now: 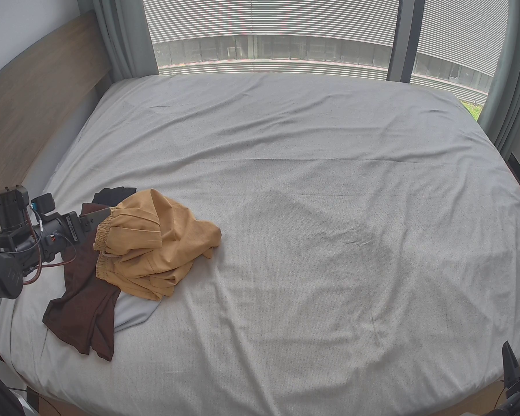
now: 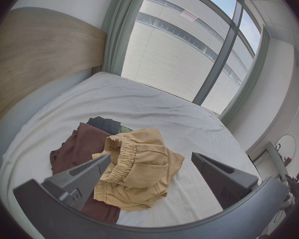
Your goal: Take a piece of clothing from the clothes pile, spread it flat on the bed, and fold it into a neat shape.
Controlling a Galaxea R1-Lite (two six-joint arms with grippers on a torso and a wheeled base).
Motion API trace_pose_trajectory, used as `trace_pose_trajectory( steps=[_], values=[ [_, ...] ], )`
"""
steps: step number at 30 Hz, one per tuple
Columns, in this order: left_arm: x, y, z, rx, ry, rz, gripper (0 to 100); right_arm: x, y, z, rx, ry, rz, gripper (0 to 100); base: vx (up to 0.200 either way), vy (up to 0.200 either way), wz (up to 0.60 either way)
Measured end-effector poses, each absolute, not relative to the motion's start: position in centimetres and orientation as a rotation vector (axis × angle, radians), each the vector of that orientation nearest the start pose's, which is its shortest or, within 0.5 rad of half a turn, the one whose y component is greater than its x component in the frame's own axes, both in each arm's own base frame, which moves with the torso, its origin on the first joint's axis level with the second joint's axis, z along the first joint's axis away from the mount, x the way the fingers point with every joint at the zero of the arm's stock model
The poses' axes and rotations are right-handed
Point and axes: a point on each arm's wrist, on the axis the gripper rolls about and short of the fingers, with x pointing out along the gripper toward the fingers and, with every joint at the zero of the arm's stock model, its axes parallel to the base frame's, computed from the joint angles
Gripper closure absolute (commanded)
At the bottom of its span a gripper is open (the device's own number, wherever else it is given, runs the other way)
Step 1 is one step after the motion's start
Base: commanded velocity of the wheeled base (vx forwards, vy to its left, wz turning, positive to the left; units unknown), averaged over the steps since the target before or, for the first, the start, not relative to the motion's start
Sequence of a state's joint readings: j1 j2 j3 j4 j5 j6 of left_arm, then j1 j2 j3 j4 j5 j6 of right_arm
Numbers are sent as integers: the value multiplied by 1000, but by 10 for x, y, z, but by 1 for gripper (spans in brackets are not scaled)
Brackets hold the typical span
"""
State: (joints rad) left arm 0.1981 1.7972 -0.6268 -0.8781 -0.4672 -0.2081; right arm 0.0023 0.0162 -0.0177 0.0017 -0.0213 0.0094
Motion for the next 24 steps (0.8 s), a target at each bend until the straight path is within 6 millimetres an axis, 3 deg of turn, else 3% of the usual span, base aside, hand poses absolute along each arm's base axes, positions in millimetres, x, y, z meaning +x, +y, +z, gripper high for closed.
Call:
trace_pose_trajectory(
  steps=[24],
  values=[
    [346,68,106,-343,339,-385,0,-23,-1,81,8,0,-19,0,0,0,0]
  ],
)
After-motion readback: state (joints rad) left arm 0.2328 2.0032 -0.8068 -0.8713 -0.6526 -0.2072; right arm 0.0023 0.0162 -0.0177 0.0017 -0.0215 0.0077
